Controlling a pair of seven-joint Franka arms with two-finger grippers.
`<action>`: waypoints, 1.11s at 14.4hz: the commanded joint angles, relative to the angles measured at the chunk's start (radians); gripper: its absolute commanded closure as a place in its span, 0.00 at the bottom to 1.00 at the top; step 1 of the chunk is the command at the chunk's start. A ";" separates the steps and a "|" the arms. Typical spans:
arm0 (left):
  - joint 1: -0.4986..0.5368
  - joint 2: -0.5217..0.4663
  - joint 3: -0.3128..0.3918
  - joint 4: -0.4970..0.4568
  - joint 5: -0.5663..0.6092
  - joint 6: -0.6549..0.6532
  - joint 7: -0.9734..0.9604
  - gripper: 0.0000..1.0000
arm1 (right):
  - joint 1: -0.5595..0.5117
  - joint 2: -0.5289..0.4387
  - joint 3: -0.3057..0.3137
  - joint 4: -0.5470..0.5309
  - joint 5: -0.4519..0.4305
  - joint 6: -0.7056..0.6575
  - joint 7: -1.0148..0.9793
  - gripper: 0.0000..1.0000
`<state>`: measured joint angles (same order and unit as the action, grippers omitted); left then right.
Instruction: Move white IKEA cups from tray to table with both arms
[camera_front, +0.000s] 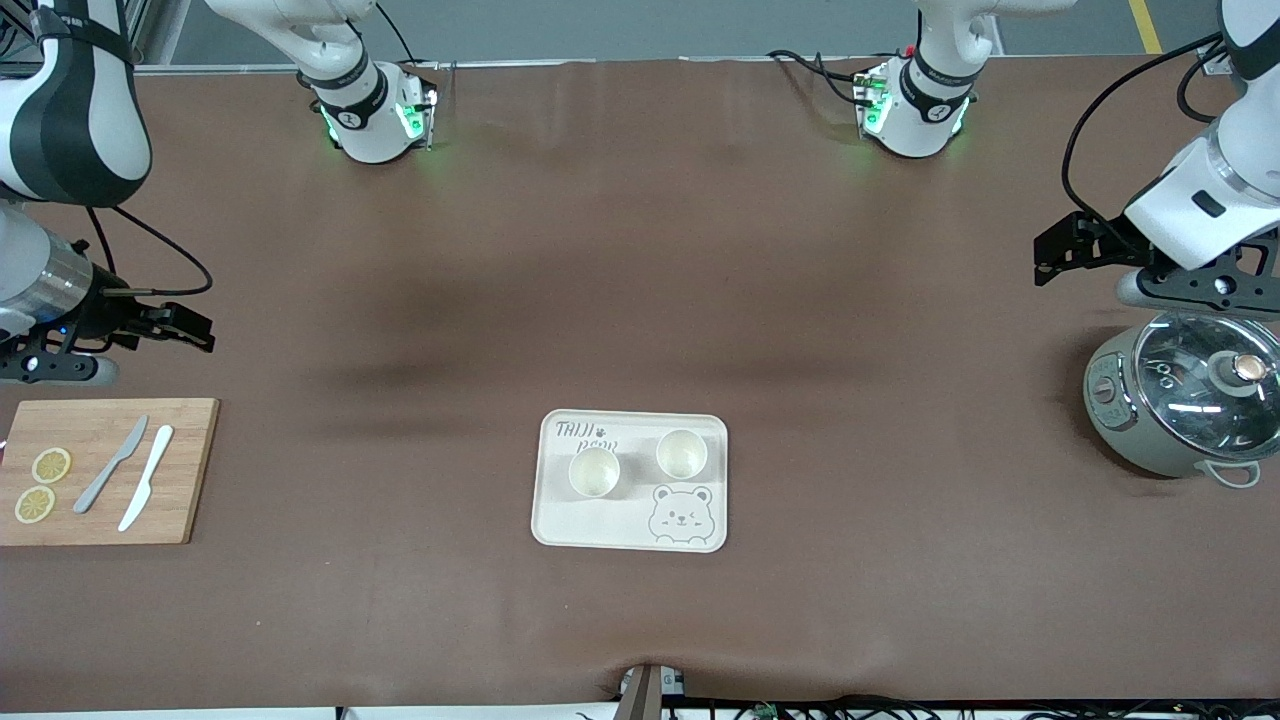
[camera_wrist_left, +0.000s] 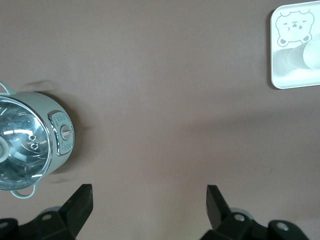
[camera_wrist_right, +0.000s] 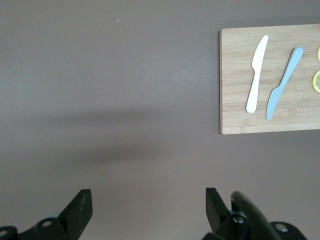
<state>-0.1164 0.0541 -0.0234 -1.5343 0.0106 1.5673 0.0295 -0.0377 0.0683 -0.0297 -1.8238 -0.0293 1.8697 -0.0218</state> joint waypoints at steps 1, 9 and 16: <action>0.004 0.006 -0.004 0.014 0.017 -0.012 -0.016 0.00 | -0.008 -0.001 0.011 -0.003 -0.017 0.005 0.003 0.00; -0.006 0.030 -0.018 0.014 0.002 -0.012 -0.020 0.00 | -0.008 -0.001 0.013 -0.003 -0.017 0.008 0.003 0.00; -0.086 0.193 -0.030 0.187 0.017 -0.010 -0.172 0.00 | -0.008 0.008 0.013 -0.003 -0.017 0.016 0.003 0.00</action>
<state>-0.1688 0.1511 -0.0480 -1.4539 0.0106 1.5733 -0.0899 -0.0376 0.0762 -0.0257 -1.8243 -0.0293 1.8747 -0.0218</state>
